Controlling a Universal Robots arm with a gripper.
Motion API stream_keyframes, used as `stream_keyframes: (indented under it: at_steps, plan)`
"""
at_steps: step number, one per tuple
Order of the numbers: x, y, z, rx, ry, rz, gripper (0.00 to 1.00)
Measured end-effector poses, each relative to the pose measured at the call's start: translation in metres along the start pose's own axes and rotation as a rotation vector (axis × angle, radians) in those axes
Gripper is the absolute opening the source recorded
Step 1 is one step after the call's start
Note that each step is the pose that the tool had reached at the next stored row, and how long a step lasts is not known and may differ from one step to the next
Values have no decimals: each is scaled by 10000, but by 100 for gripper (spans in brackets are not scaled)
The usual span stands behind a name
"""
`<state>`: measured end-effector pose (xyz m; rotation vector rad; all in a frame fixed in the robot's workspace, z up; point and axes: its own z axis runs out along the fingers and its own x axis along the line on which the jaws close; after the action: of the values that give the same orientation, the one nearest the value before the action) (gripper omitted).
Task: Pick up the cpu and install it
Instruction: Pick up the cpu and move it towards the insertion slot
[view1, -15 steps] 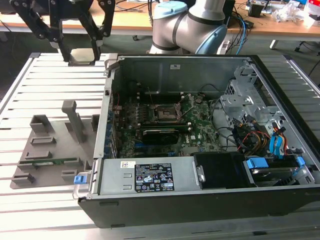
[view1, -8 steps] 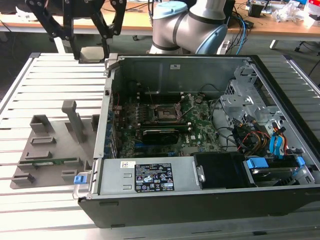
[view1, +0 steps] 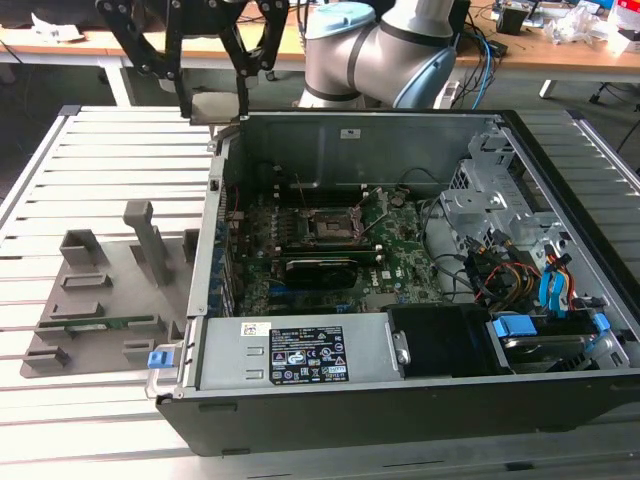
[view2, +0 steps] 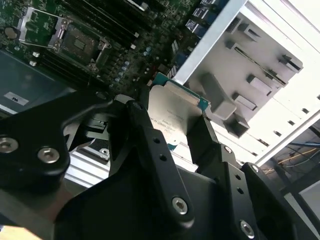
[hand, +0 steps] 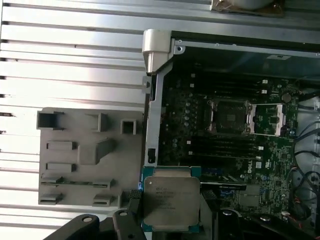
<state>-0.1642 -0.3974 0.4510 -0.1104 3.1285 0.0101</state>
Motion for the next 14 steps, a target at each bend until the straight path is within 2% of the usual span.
stream_keyframes:
  at_steps: [1, 3, 6, 8, 14]
  plan:
    - [-55, 5, 5, 0, 5, 2, 55]
    - [-108, 11, 9, 1, 10, 2, 55]
    - [-257, 33, 29, 3, 27, 2, 55]
    - [-352, 51, 75, 3, 52, 2, 55]
    - [-537, 74, 193, -1, 97, 2, 55]
